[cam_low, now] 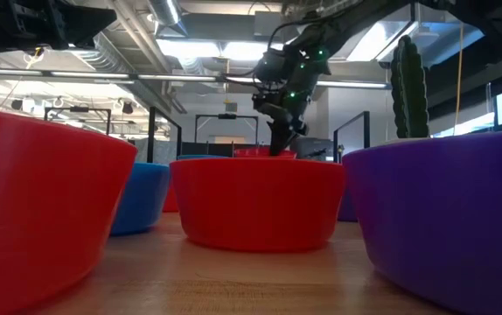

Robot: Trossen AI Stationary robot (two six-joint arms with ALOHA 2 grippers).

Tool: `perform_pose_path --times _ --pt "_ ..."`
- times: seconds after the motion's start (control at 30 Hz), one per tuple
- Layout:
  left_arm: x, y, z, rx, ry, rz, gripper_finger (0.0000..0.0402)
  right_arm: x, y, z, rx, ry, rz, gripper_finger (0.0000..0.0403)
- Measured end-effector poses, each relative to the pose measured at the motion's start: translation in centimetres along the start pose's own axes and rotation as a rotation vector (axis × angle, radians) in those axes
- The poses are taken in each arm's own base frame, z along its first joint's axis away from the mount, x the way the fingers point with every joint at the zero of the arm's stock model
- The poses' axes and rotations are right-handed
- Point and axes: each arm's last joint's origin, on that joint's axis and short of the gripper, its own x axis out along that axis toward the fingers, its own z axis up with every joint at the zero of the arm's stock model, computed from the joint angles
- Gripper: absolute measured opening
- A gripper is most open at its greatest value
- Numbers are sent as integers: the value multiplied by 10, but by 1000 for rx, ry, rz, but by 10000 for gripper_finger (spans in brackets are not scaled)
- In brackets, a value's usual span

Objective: Pick & Place Mini bowls
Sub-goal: Put the red bowl on the shelf, then put the purple bowl on the shelf

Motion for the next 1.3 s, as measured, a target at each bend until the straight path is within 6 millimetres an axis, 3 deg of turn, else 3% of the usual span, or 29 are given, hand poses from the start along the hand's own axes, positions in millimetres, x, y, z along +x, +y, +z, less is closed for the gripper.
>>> perform_pose_path --times 0.27,0.77,0.87,0.93,1.07,1.2,1.3 --pt "0 0 0 0 0 0 5 3 0 -1 1 7 3 8" --pt "0 0 0 0 0 0 4 3 -1 3 -28 -27 -10 78" --pt "0 0 0 0 0 0 8 -8 -2 10 -36 -25 -22 83" --pt "0 0 0 0 0 -1 8 -26 -4 19 -34 -18 -41 84" --pt "0 0 0 -1 0 0 4 -83 -2 35 -29 -61 -1 85" --pt "0 0 0 -1 0 -1 2 -163 19 44 -90 -327 146 82" --pt "0 0 0 -3 0 -1 5 -224 45 35 -197 -551 194 69"
